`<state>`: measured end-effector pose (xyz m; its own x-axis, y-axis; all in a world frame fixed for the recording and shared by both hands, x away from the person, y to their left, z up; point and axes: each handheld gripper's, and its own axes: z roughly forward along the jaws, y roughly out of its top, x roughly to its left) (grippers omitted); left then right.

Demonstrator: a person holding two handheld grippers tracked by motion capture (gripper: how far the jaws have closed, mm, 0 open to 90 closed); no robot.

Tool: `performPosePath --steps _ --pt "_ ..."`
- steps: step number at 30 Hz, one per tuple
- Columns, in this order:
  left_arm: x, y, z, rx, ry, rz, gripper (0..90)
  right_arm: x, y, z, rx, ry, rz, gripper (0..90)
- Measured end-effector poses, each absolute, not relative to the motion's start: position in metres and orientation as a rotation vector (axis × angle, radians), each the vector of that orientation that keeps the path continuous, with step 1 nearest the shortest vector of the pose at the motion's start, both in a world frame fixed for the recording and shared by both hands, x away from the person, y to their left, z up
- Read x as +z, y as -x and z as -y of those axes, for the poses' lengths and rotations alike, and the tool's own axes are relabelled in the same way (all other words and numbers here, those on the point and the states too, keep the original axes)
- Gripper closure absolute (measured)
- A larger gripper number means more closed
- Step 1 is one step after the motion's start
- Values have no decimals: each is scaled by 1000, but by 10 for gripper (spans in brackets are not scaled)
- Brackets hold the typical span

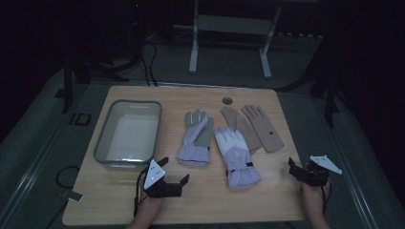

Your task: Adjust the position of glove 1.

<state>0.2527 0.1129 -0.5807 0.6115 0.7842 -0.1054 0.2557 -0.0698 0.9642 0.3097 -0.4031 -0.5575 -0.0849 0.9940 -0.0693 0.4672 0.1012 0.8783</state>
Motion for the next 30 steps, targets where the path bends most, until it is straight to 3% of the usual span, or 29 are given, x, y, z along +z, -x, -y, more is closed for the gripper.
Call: performPosePath --steps 10,30 --pt "-581 -253 -114 540 -1620 -886 8 -552 -309 401 882 -1434 -1694 109" --pt "-581 -253 -115 531 -1612 -891 8 -470 -315 396 1106 -1365 -1760 128"
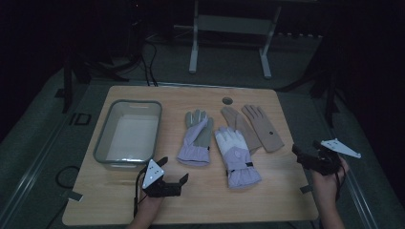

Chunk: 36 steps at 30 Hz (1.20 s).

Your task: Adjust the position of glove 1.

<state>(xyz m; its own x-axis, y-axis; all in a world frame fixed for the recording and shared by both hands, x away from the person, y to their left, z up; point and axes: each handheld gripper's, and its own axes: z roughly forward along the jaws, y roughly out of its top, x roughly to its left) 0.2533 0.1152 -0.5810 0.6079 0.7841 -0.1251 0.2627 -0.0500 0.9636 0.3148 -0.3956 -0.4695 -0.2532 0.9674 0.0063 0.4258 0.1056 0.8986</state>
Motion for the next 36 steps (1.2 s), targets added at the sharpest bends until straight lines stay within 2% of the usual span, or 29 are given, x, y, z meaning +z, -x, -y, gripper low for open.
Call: performPosePath --steps 14,26,31,36 --pt "-581 -253 -115 527 -1617 -884 8 -428 -340 366 1104 -1340 -1818 107" --pt "-581 -254 -115 525 -1619 -879 8 -399 -362 325 1122 -1238 -1934 138" --pt "-581 -253 -115 525 -1618 -870 8 -393 -373 301 1097 -1160 -2010 219" --pt "-581 -253 -116 521 -1617 -868 8 -389 -380 277 1088 -1108 -2052 232"
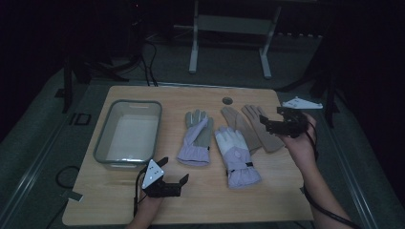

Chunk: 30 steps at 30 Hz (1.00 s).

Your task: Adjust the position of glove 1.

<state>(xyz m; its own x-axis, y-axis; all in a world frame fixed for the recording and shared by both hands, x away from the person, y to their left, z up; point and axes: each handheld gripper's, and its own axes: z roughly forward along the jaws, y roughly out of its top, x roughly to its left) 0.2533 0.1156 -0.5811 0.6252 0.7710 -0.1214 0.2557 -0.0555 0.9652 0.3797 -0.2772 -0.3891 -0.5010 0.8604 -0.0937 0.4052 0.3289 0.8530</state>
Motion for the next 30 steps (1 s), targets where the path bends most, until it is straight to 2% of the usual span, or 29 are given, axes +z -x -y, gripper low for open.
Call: performPosePath --steps 3,6,15,21,30 --pt "-581 -253 -115 519 -1619 -865 8 -389 -383 267 1089 -1089 -2075 232" --pt "-581 -253 -116 515 -1622 -859 8 -390 -387 246 1114 -1053 -2084 300" --pt "-581 -253 -115 509 -1626 -852 8 -399 -400 196 1091 -970 -2178 370" --pt "-581 -253 -115 520 -1625 -860 8 -411 -409 170 1104 -960 -2248 371" --pt "-581 -255 -117 503 -1622 -862 8 -452 -421 118 1073 -962 -2376 388"
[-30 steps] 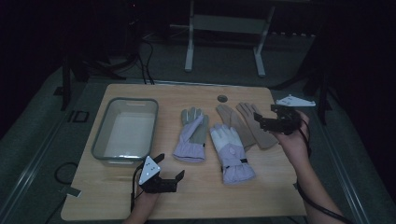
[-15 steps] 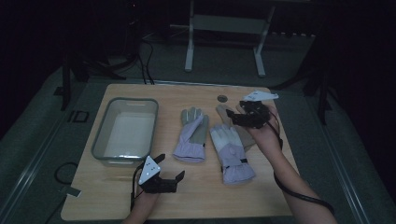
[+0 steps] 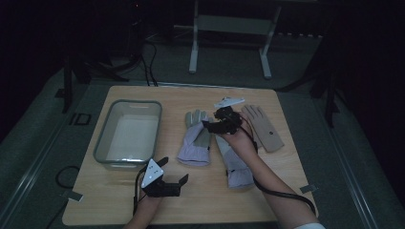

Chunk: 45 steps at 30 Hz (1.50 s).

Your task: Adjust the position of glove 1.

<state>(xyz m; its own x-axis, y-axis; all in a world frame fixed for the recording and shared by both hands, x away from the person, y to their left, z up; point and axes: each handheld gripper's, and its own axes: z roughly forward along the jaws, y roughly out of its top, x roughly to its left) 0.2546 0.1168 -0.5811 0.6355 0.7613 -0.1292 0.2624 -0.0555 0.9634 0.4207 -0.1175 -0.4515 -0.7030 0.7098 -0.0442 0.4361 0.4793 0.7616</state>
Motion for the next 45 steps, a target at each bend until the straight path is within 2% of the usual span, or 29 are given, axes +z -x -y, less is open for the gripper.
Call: performPosePath --steps 4,7,15,18,22,23,26,30,40,45 --pt "-581 -255 -117 512 -1616 -873 8 -461 -422 110 1052 -966 -2392 392" --pt "-581 -255 -117 513 -1623 -872 8 -483 -427 97 1001 -995 -2438 389" --pt "-581 -255 -117 512 -1629 -873 8 -524 -440 84 857 -1057 -2529 328" --pt "-581 -255 -117 512 -1628 -876 8 -539 -446 85 756 -1017 -2592 367" --pt "-581 -256 -117 509 -1629 -877 8 -541 -451 88 771 -988 -2639 420" --pt "-581 -256 -117 509 -1631 -876 8 -542 -451 90 798 -998 -2654 517" --pt "-581 -256 -116 511 -1629 -879 9 -541 -449 89 794 -978 -2668 691" --pt "-580 -256 -116 511 -1627 -879 8 -536 -448 89 788 -992 -2666 851" --pt "-578 -255 -118 522 -1613 -865 9 -505 -431 109 912 -943 -2683 862" --pt "-578 -255 -118 515 -1605 -872 9 -487 -405 126 943 -901 -2643 861"
